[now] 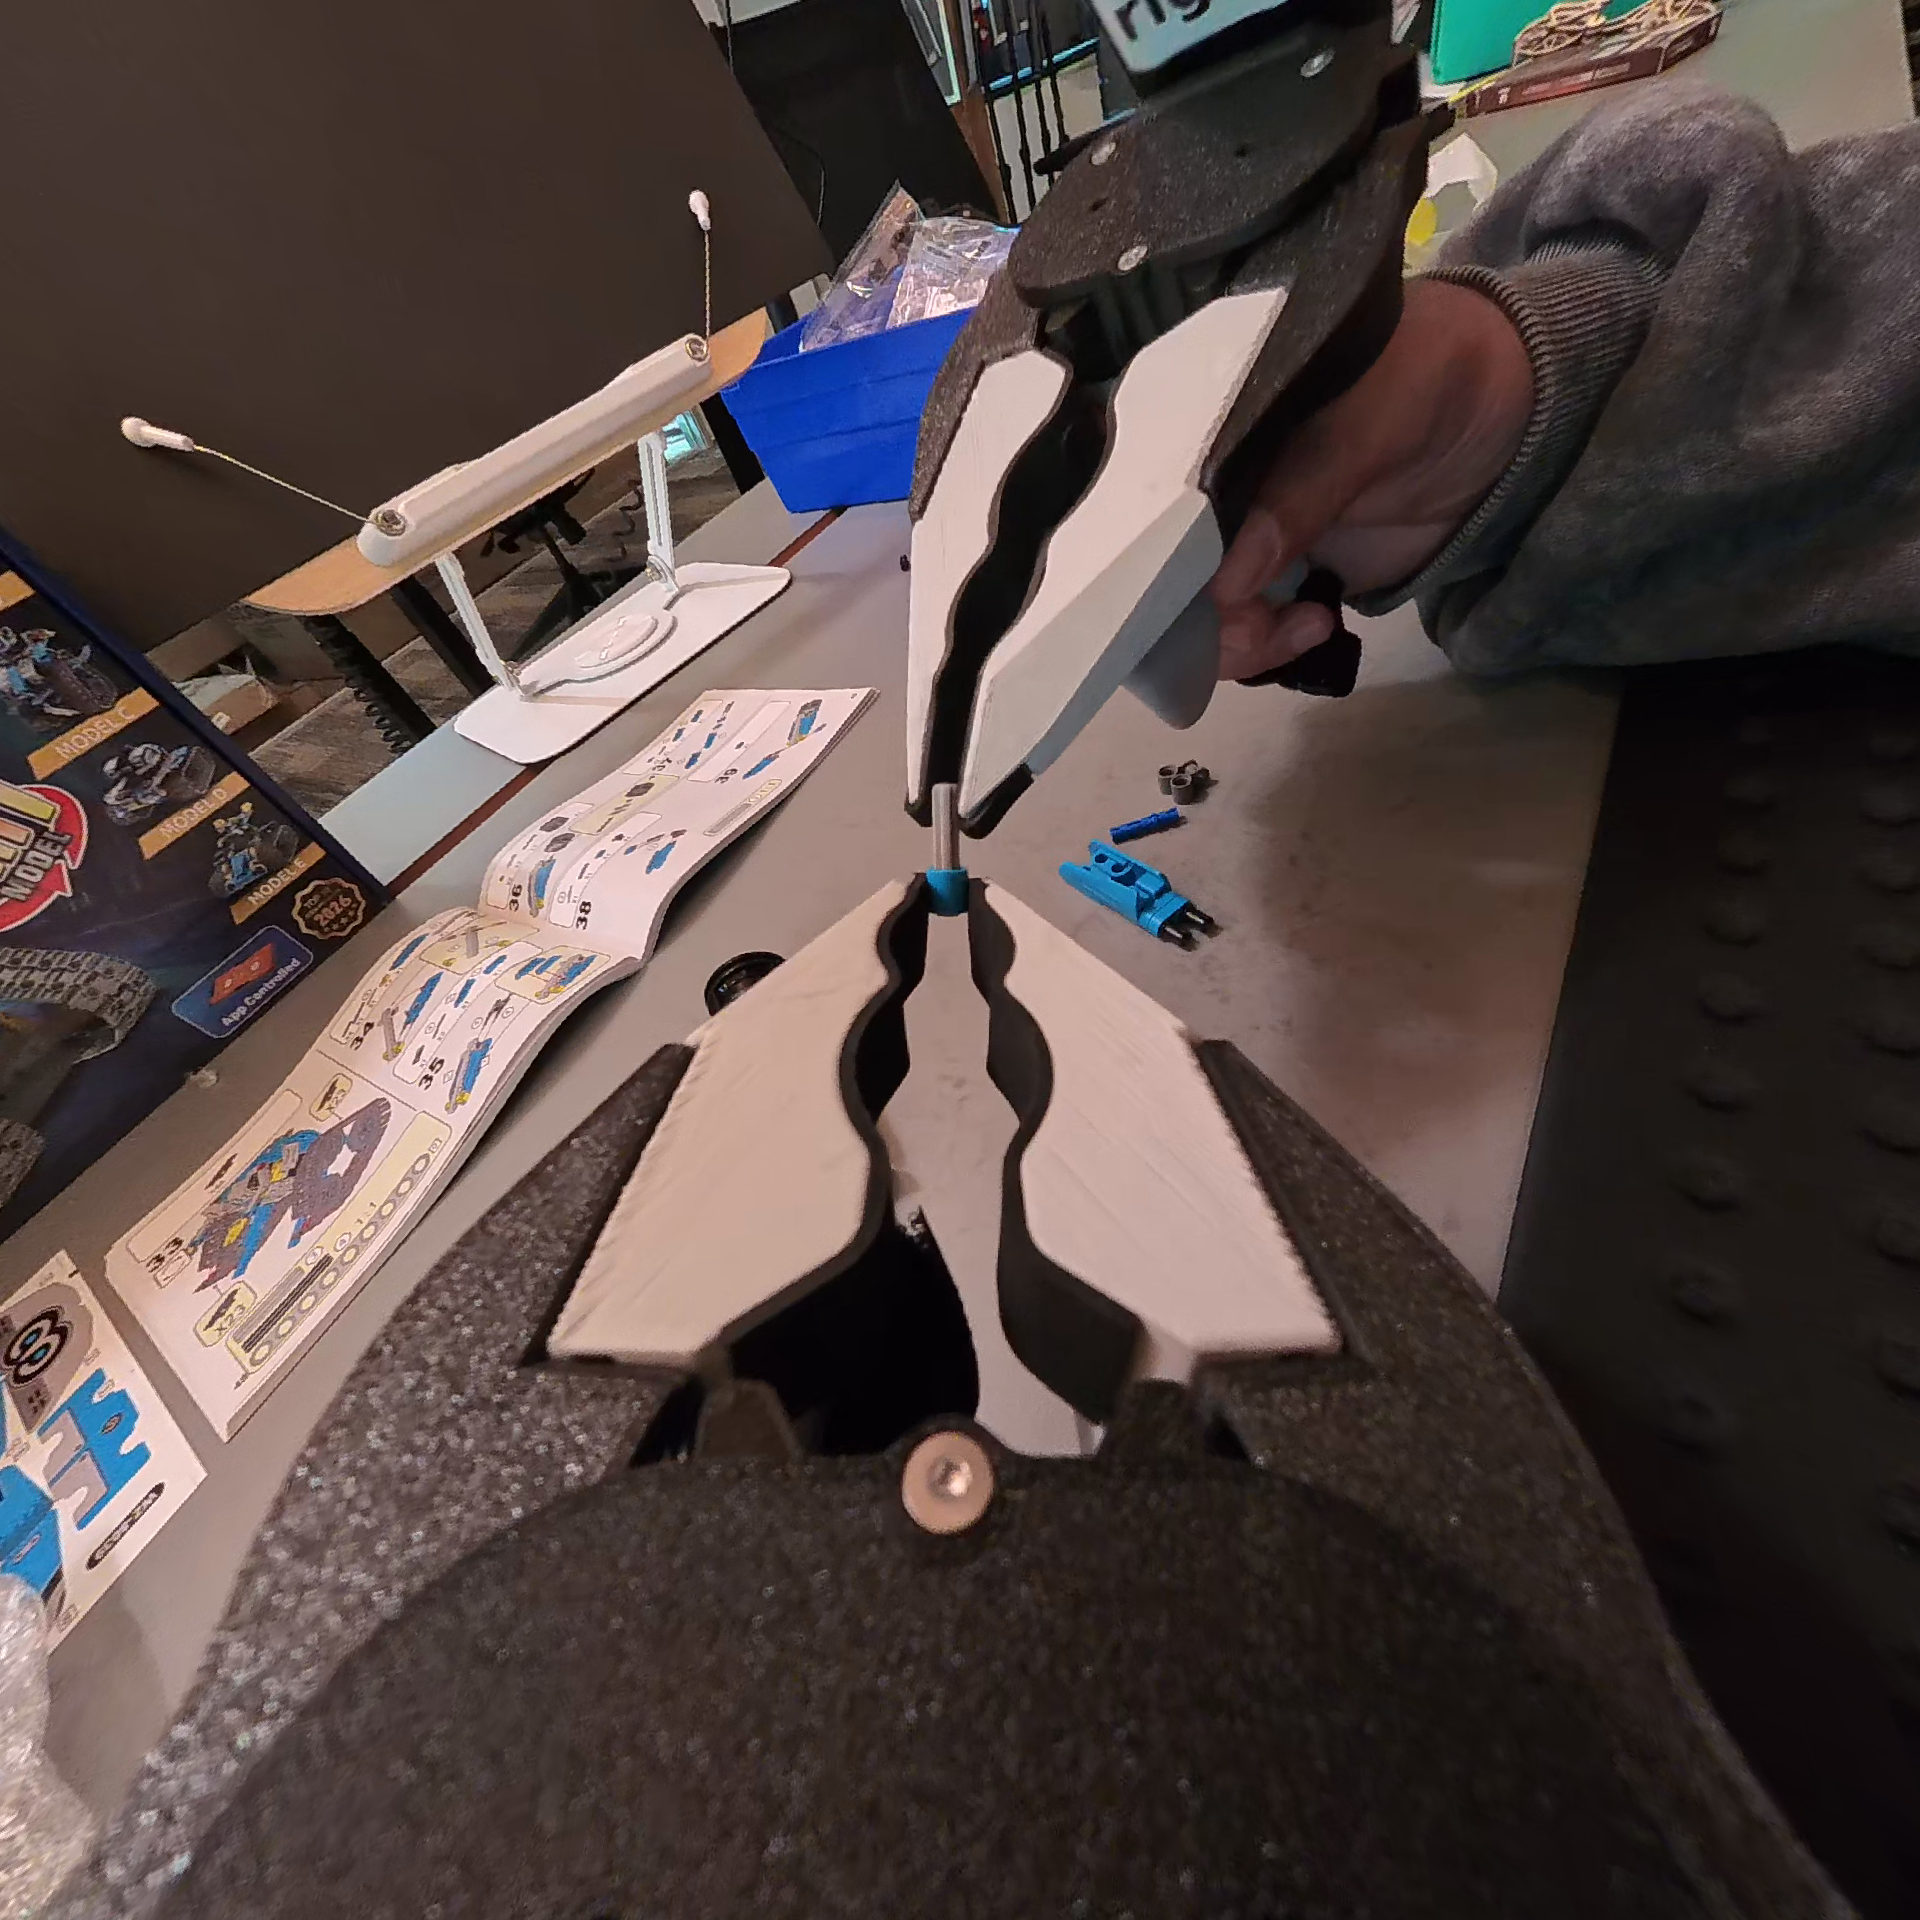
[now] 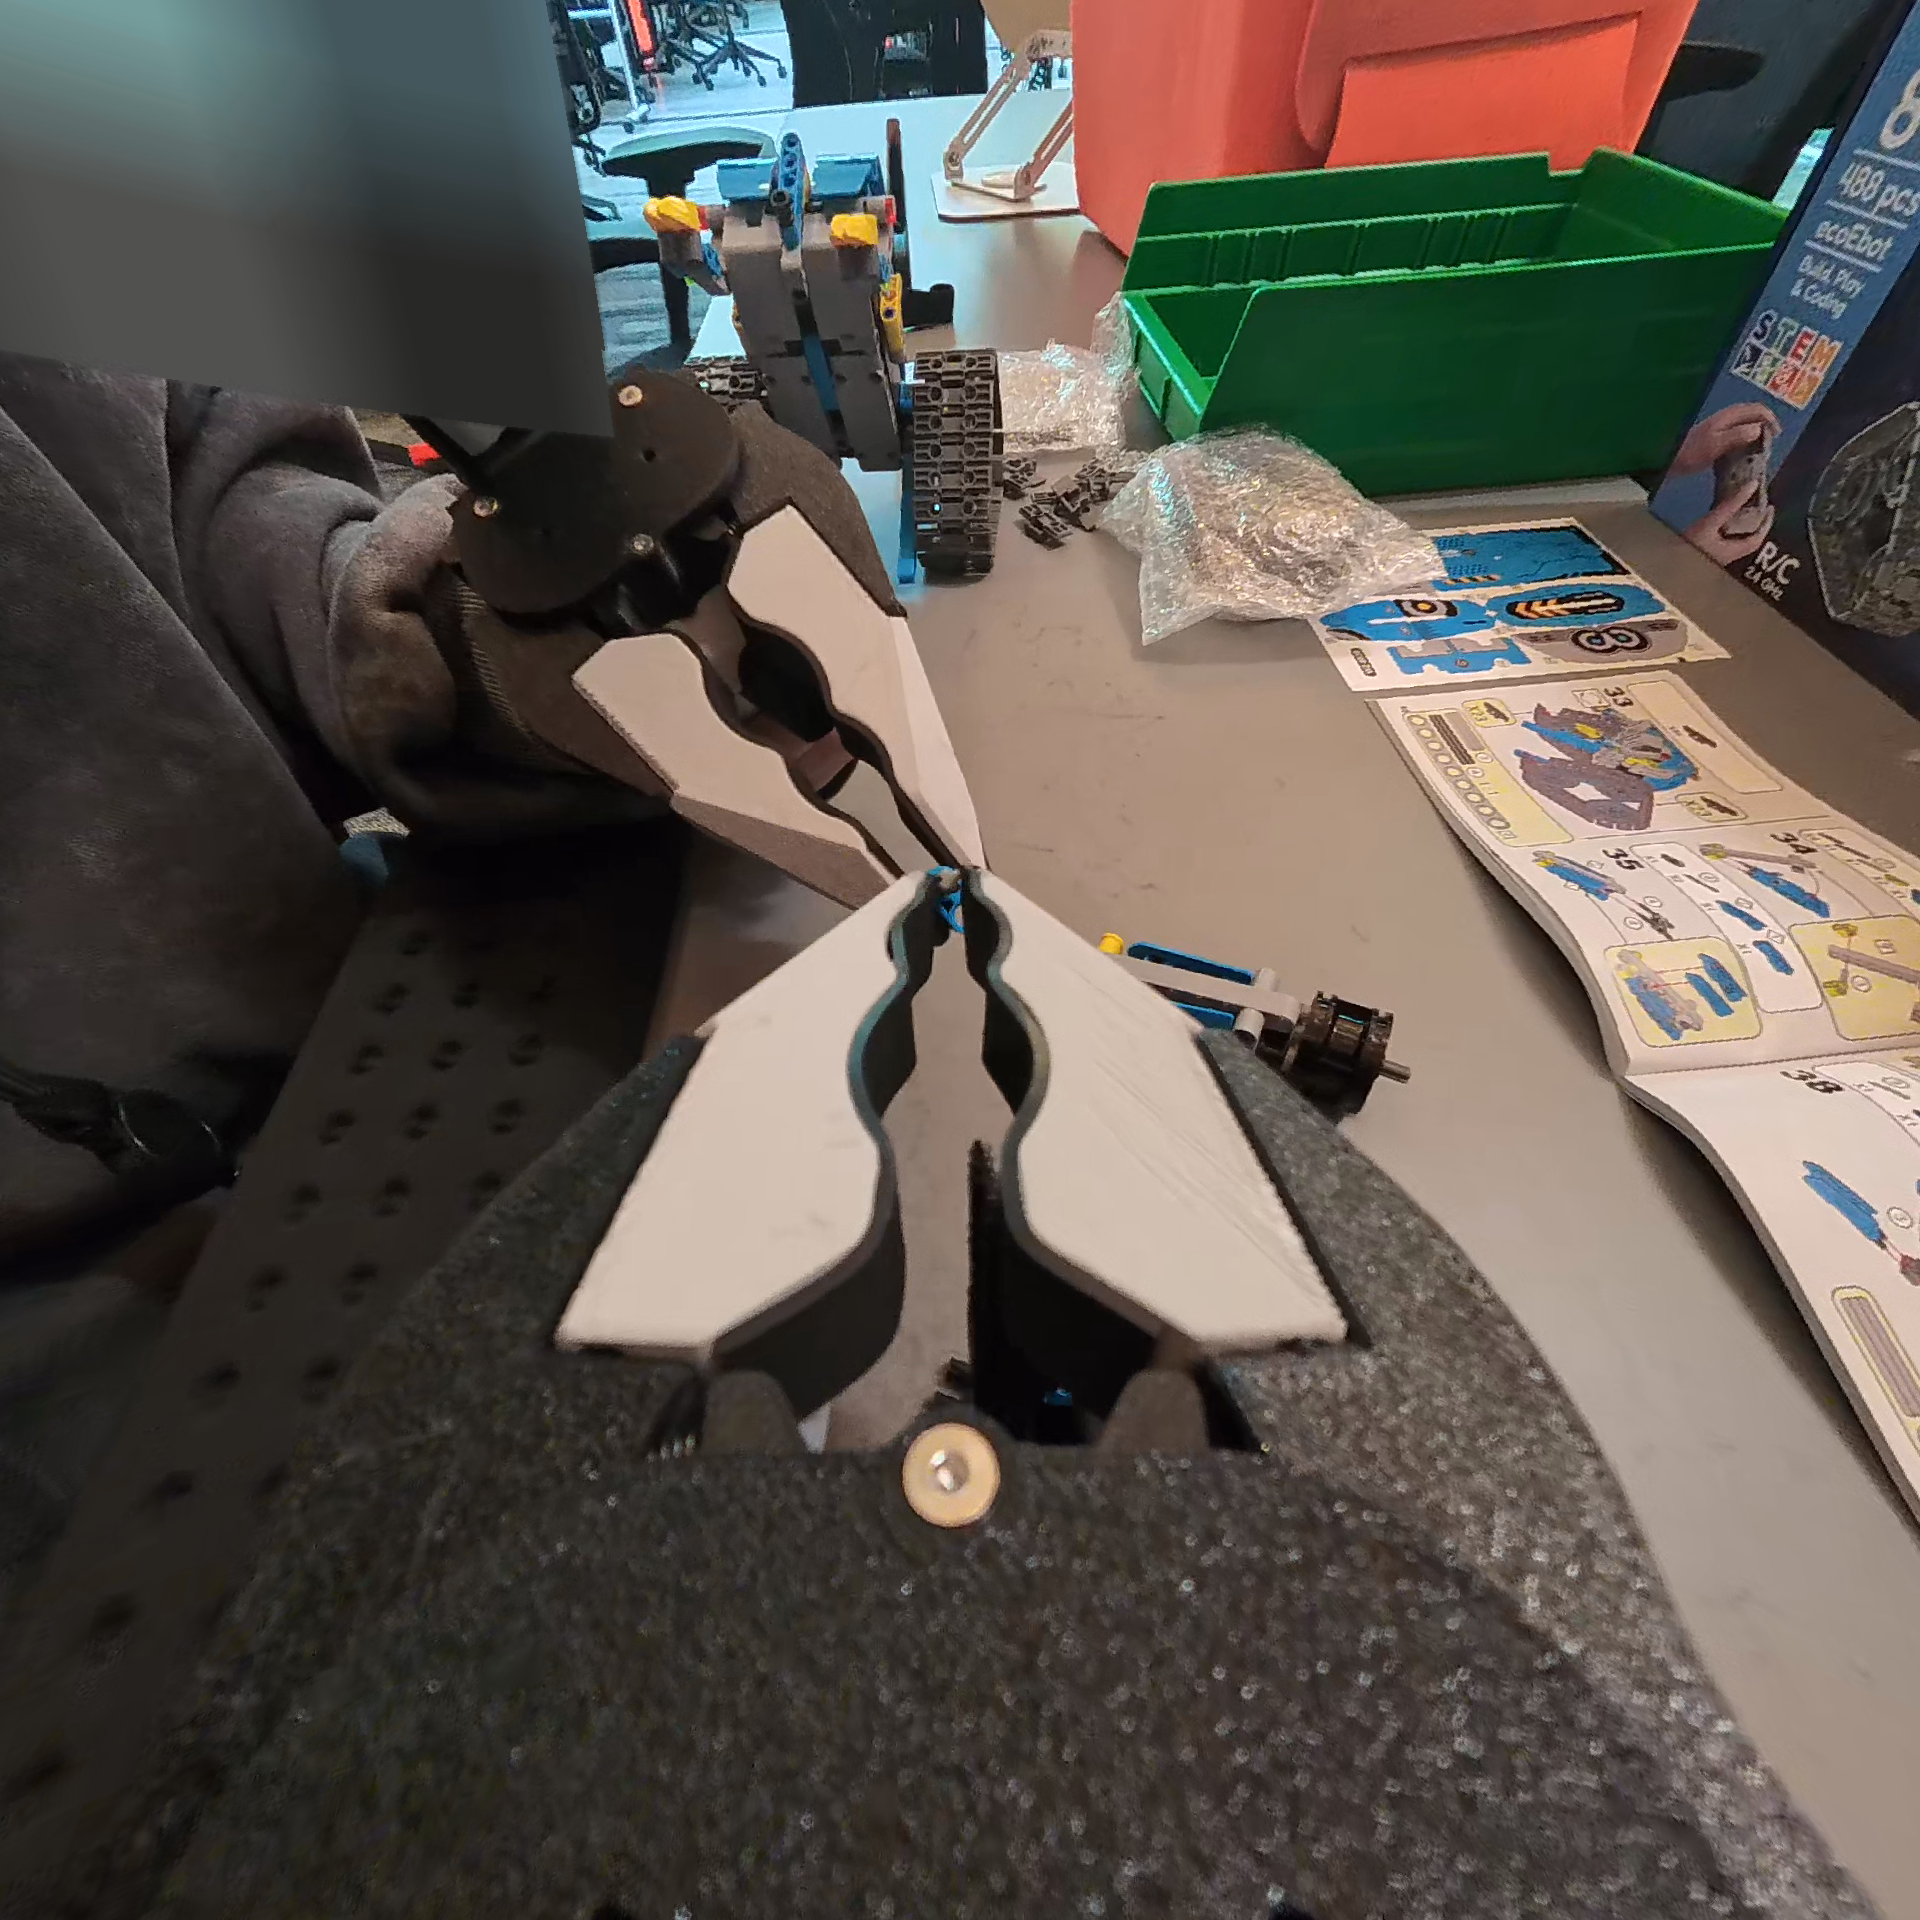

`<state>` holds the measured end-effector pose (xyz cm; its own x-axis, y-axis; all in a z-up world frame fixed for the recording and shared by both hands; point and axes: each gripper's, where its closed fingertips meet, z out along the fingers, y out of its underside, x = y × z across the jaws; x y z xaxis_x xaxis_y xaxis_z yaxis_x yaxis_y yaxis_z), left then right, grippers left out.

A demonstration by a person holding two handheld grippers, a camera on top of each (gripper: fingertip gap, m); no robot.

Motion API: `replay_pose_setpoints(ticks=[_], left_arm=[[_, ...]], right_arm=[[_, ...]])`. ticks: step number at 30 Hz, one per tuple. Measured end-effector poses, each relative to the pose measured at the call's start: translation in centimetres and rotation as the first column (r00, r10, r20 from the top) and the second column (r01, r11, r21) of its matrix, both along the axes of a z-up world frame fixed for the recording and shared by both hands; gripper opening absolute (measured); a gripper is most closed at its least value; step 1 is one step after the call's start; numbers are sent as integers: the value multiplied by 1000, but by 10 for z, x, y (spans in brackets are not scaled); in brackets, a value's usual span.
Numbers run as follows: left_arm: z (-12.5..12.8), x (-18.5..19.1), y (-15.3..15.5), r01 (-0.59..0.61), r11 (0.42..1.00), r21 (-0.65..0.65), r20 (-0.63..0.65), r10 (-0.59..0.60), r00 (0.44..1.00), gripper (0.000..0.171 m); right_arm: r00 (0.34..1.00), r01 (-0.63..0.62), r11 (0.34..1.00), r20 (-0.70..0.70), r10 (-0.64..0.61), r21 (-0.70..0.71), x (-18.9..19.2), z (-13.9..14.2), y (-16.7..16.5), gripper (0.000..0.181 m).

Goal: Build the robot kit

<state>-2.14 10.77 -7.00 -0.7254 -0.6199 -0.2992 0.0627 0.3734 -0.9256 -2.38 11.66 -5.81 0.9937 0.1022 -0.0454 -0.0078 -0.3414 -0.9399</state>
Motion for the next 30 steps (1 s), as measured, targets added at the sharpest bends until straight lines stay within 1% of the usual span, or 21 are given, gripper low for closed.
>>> replay_pose_setpoints(ticks=[7, 11, 16, 19, 21, 22, 25, 27, 30], left_arm=[[3, -2, -1, 12, 1000, -13, 12, -12, 1000, 6], [10, -5, -2, 30, 998, -49, 41, -28, 999, 6], [15, -7, -3, 45, 996, -73, 57, -41, 998, 7], [18, -9, -3, 58, 994, -95, 66, -52, 996, 7], [21, -11, -4, 71, 990, -121, 60, -64, 996, 7], [22, -11, -3, 75, 988, -132, 51, -69, 996, 7], [23, -10, -1, 76, 981, -181, 12, -75, 997, 7], [30, -12, 1, 92, 970, -225, 12, -92, 996, 6], [36, -16, 0, 117, 958, -262, 27, -114, 993, 6]], right_arm=[[1000, -17, 1000, -24, 17, 13, -2, 3, 0, 4], [995, -42, 998, -90, 47, 46, -5, 10, -2, 3], [988, -62, 995, -138, 73, 77, -5, 14, -5, 3], [974, -80, 992, -203, 99, 99, -5, 16, -7, 3], [947, -95, 988, -295, 129, 124, -5, 17, -8, 3], [923, -102, 985, -357, 146, 138, -6, 18, -8, 3], [800, -100, 979, -572, 185, 177, -3, 17, -7, 2], [750, -104, 970, -623, 221, 219, -4, 21, -6, 3], [734, -124, 956, -623, 269, 267, -9, 29, -6, 3]])
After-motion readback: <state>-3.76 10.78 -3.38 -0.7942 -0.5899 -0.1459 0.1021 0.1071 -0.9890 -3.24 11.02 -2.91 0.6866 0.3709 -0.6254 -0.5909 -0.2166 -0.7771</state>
